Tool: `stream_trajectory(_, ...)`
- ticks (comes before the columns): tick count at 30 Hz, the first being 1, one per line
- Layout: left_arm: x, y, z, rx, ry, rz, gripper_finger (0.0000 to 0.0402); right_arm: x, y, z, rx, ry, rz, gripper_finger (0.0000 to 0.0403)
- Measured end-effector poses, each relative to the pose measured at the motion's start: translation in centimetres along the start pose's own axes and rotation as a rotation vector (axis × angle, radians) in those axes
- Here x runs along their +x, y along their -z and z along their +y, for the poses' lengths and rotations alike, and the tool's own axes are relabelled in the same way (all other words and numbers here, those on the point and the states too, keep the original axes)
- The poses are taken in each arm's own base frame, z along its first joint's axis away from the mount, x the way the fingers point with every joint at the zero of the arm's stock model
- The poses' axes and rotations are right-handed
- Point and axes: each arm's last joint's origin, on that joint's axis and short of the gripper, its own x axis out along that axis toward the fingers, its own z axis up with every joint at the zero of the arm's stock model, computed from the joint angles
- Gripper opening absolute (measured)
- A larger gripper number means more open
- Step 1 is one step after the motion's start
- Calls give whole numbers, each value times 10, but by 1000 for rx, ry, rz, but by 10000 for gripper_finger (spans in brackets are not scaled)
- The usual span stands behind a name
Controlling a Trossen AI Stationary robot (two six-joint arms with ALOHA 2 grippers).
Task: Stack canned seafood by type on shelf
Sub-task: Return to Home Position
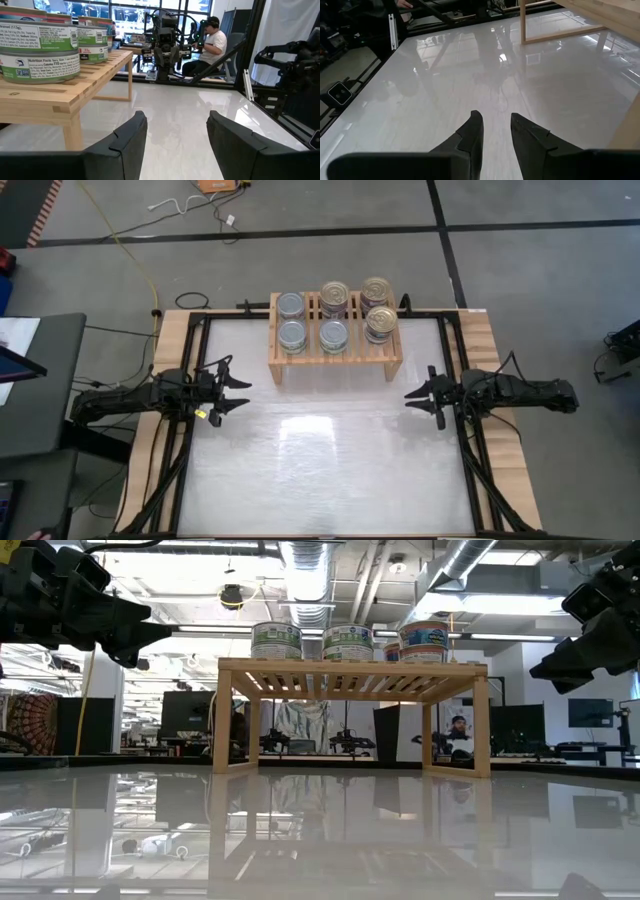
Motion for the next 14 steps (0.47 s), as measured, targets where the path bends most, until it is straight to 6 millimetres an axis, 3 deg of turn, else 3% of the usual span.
stream_trajectory(14, 0, 0, 0, 0, 0, 0, 199, 0, 0, 0, 0, -8, 2, 126)
